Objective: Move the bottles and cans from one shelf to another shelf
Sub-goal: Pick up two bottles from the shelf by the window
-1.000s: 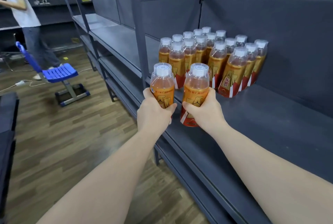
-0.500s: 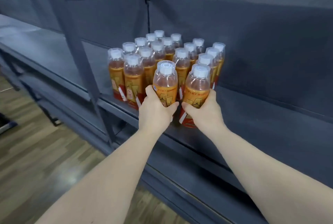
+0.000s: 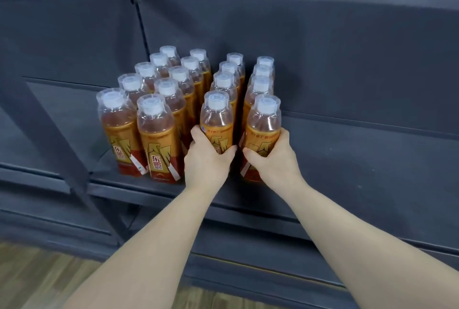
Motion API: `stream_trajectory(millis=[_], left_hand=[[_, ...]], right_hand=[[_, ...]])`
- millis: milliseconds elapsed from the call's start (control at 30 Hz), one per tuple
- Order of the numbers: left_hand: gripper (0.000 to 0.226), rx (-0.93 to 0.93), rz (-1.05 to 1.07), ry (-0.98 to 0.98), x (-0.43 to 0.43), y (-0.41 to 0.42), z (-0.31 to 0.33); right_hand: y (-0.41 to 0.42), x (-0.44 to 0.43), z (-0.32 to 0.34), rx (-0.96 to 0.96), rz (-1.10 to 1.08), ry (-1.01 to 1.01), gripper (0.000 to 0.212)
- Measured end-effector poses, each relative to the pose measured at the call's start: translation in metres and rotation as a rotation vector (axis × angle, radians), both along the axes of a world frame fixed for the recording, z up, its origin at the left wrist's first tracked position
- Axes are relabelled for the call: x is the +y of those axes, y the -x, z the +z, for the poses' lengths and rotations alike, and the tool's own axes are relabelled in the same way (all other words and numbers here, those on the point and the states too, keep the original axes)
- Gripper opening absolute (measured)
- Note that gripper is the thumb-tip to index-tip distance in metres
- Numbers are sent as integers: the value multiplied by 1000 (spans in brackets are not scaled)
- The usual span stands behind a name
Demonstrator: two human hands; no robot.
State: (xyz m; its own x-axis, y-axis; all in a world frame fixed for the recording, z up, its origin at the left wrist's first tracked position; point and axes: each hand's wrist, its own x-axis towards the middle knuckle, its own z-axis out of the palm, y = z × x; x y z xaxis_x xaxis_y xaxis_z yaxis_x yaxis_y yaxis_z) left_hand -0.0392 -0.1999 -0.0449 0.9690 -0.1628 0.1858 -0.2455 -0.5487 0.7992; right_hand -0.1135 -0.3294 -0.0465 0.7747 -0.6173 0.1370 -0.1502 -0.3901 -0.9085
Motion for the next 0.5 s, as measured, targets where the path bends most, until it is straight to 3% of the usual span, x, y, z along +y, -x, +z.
stream_trajectory(millis=[500], left_hand=[[87,-57,-100,-64,0,-26,-4]], right_hand=[[-25,10,-10,-41,-99,1,80]])
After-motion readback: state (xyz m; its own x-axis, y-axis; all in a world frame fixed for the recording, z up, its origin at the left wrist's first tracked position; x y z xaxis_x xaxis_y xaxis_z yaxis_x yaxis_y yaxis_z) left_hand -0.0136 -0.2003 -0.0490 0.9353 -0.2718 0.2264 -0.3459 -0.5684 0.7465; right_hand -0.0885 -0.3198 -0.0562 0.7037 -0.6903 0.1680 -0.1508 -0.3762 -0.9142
